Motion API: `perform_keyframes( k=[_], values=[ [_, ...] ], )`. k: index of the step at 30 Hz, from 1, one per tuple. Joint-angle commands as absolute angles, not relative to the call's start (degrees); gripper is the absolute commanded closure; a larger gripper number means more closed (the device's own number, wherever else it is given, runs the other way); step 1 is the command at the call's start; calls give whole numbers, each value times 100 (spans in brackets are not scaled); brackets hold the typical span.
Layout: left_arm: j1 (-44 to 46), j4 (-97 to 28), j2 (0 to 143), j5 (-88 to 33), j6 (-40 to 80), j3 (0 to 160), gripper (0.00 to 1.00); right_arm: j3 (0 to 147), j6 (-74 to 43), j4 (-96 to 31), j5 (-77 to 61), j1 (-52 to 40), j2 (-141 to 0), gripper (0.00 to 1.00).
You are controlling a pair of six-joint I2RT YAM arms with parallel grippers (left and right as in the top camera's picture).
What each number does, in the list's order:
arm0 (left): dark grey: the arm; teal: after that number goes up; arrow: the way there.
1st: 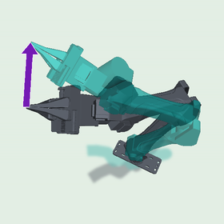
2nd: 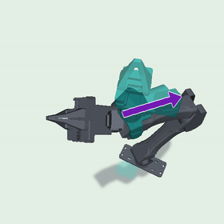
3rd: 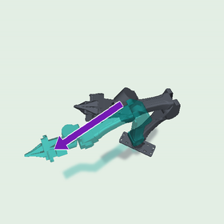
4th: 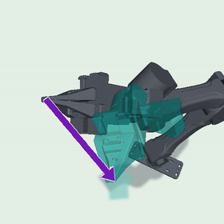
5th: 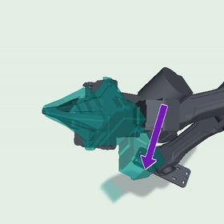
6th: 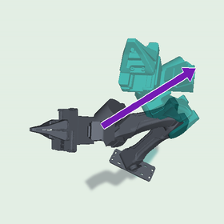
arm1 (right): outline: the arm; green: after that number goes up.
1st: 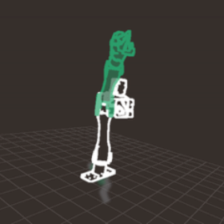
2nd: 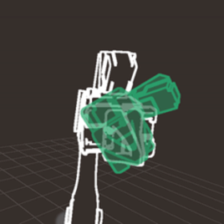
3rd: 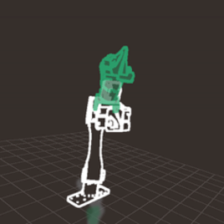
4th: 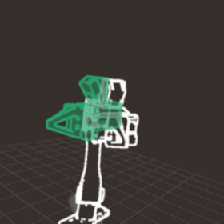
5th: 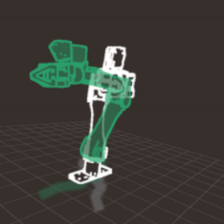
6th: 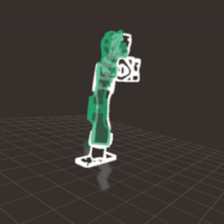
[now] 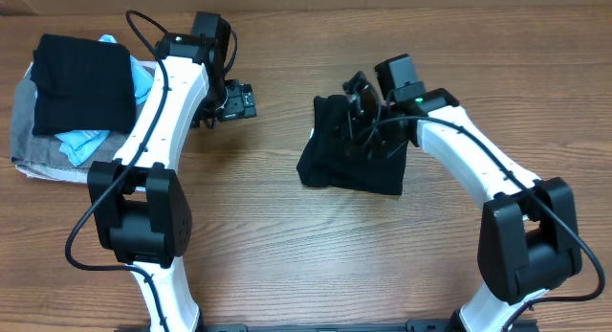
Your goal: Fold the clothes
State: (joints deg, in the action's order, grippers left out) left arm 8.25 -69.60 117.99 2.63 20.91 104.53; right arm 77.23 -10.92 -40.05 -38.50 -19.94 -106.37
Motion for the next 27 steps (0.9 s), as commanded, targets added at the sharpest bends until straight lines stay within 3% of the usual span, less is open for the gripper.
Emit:
perform_keyframes(
  k=[1,7,27],
  values=[
    [827,-6958,11775,298,2145,10425,0,7712,-1175,-3940,-3603,-2200,-10654,96],
    [827,-6958,11775,298,2145,10425,0,7708,-1402,-3870,-3046,-2368,-10654,96],
    [829,-6958,11775,298,2145,10425,0,7483,-1653,-3402,-3057,-2340,-10855,96]
  ],
)
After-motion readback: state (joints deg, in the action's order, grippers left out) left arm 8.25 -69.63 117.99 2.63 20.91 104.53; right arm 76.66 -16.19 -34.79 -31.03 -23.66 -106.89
